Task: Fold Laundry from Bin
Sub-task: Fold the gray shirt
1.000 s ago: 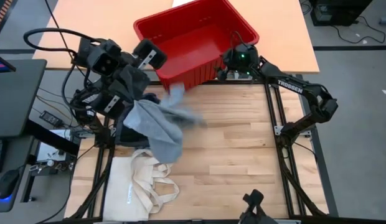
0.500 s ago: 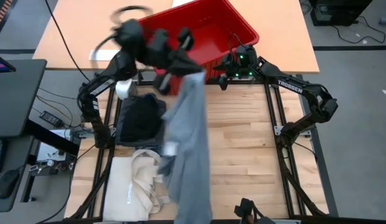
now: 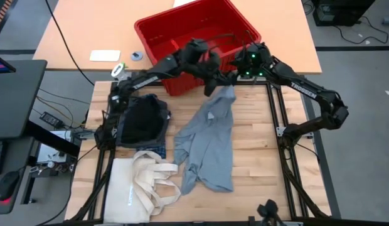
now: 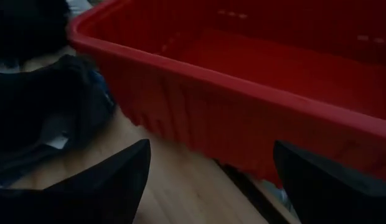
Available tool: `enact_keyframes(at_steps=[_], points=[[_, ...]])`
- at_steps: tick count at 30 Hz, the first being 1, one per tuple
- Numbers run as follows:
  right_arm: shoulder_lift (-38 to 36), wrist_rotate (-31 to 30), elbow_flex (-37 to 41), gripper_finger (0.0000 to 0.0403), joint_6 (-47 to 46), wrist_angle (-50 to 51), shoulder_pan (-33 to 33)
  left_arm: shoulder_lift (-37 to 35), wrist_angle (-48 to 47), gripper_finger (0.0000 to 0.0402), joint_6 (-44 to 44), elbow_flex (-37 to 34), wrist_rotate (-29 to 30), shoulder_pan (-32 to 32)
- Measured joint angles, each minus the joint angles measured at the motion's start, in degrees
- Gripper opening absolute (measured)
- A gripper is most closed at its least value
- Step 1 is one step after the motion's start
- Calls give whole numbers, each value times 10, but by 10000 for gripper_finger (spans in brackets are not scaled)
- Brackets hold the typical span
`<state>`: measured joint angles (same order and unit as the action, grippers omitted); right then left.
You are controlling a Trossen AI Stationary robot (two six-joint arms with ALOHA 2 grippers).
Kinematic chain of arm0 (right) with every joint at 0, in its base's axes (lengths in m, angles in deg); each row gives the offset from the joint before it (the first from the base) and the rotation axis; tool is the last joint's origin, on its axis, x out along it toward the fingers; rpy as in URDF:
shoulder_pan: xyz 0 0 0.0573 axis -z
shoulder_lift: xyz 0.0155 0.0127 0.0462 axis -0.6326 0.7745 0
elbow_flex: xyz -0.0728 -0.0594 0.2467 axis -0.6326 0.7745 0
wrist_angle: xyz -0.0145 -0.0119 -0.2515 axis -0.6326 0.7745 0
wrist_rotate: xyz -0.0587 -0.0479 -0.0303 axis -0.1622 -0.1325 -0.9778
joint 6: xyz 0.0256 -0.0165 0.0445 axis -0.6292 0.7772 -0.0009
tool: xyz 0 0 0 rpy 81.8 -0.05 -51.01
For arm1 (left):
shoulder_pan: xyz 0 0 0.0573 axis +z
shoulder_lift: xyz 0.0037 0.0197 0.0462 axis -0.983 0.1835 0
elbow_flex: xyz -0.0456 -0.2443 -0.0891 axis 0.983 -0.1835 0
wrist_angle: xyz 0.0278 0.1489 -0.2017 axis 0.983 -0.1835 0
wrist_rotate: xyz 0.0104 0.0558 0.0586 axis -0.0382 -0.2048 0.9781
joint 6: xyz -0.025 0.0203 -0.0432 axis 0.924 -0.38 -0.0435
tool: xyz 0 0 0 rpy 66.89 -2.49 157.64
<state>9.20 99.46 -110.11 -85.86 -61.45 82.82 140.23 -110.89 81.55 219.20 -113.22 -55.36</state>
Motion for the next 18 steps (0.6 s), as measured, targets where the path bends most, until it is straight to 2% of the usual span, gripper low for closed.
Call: enact_keyframes(at_steps=[4,8,13,15,18], points=[[-32,-11,0,346,-3,45,12,29,-7,52,22,0,5,-3],[-58,-13,0,346,-1,90,21,31,-1,130,10,0,27,-6],[-71,-11,0,346,-1,96,34,28,25,218,7,2,30,9],[-72,-11,0,346,-1,97,35,20,27,235,8,2,39,22],[-72,-2,0,346,-1,96,35,4,12,242,8,3,85,41]])
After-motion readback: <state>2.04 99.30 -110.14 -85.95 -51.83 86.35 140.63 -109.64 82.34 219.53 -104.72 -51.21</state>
